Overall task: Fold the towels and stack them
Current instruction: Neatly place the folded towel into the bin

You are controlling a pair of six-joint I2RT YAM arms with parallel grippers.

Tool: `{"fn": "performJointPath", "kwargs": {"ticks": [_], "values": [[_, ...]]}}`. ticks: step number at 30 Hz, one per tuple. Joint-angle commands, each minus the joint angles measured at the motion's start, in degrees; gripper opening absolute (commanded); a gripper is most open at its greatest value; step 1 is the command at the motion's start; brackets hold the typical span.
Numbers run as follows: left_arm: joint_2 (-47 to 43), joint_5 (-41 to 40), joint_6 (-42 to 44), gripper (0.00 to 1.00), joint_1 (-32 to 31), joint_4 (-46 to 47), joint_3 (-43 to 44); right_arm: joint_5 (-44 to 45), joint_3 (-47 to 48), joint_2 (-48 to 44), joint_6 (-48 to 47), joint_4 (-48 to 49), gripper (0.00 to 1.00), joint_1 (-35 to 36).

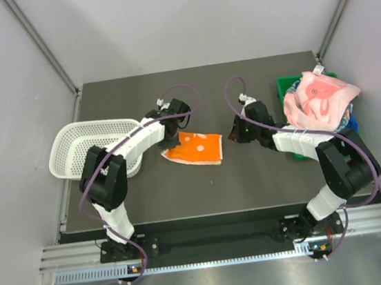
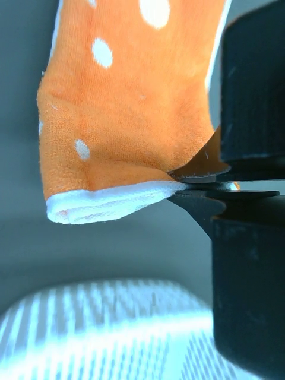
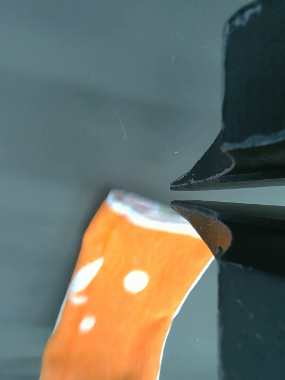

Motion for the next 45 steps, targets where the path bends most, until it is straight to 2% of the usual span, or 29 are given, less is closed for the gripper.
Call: {"fn": "performJointPath", "kwargs": {"ticks": [1, 10, 17, 22, 32, 36, 45], "values": [[-7.4, -13.2, 3.3, 0.00, 0.8, -7.8, 4.5, -1.4, -0.7, -2.5, 0.6, 3.5, 0.13, -0.4], [-16.1, -15.9, 7.4, 0.00, 9.6, -8.4, 4.7, -2.6, -1.3, -2.7, 1.4, 4.7, 0.13, 0.2], [-19.8, -16.0, 14.5, 0.00, 20.4, -2.0, -1.8, -3.1, -1.2, -1.8, 1.7, 5.0, 0.12, 0.5], [-20.5, -15.6, 19.9, 0.00, 24.3, 3.9, -6.0, -3.3, -1.2, -1.4, 1.8, 5.4, 0.12, 0.7], [-17.7, -17.6, 29.0, 0.00, 28.5, 18.2, -10.8, -3.2, -1.7, -1.7, 1.8, 5.6, 0.12, 0.8], [-18.6, -18.7, 38.1, 0.00, 28.7, 28.6, -16.3, -3.1, -1.8, -2.2, 1.8, 5.6, 0.12, 0.8], [-11.2, -18.7, 39.6, 0.00, 35.6, 35.5, -17.8, -3.3, -1.9, -2.5, 1.8, 5.7, 0.12, 0.8]]}}
